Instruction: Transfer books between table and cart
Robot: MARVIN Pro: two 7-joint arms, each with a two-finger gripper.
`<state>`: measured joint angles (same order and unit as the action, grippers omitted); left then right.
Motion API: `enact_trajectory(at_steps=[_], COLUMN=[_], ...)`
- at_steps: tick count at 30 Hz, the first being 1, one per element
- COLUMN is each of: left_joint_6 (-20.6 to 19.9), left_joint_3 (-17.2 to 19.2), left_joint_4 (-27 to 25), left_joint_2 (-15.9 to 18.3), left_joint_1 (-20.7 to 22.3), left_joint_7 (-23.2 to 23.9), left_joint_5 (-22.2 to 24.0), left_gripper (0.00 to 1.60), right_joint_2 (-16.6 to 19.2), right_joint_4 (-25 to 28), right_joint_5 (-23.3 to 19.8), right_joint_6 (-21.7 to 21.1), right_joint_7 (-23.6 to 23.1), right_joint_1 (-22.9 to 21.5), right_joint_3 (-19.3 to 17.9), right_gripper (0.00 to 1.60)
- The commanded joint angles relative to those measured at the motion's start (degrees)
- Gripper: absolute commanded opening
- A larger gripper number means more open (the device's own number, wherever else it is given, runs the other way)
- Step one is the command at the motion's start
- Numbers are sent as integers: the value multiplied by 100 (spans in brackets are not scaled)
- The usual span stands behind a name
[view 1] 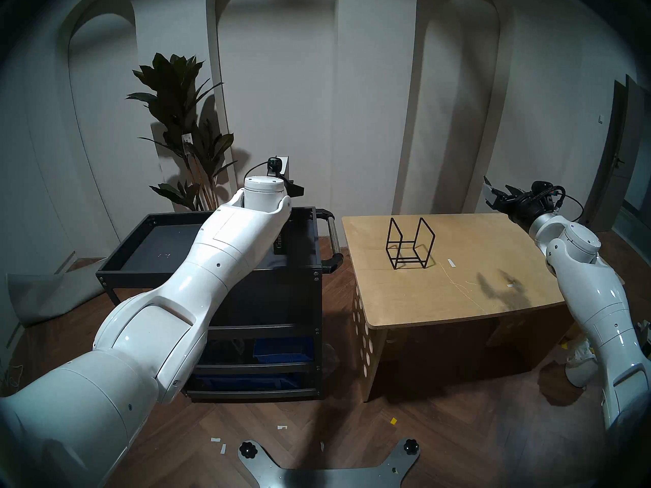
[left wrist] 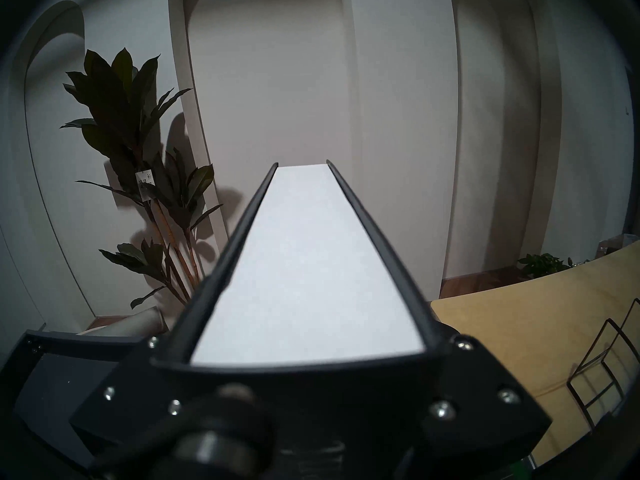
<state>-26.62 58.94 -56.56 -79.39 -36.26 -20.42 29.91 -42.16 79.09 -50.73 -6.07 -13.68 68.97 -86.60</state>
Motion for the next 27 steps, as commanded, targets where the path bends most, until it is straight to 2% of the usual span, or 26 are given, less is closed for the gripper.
enact_trajectory(at_steps=[1, 2, 3, 4, 7, 9, 27], left_joint_6=[-33, -31, -28, -20, -24, -34, -77], left_joint_3=[12, 12, 14, 17, 19, 26, 79], left_joint_4=[11, 19, 28, 39, 61, 64, -26], left_joint_2=[-40, -43, -46, -50, -52, -46, 40], left_joint_1=[92, 95, 99, 102, 116, 121, 101], left_joint_7=[-20, -23, -33, -45, -67, -61, -127], left_joint_5=[7, 11, 16, 21, 40, 61, 107], left_gripper=[90, 99, 114, 119, 147, 160, 160], right_joint_2=[-19, -20, -24, -25, -46, -57, -172], right_joint_4=[37, 30, 23, 16, -18, -37, -166], right_joint_5=[2, 13, 22, 31, 58, 71, 154], right_joint_6=[108, 105, 105, 107, 123, 120, 117], right_joint_7=[17, 19, 19, 13, -1, -7, -69], right_joint_1=[-68, -80, -90, -100, -125, -150, -317], right_joint_3=[-62, -52, -44, -36, -9, 4, 74], right_gripper=[160, 160, 160, 160, 160, 160, 160])
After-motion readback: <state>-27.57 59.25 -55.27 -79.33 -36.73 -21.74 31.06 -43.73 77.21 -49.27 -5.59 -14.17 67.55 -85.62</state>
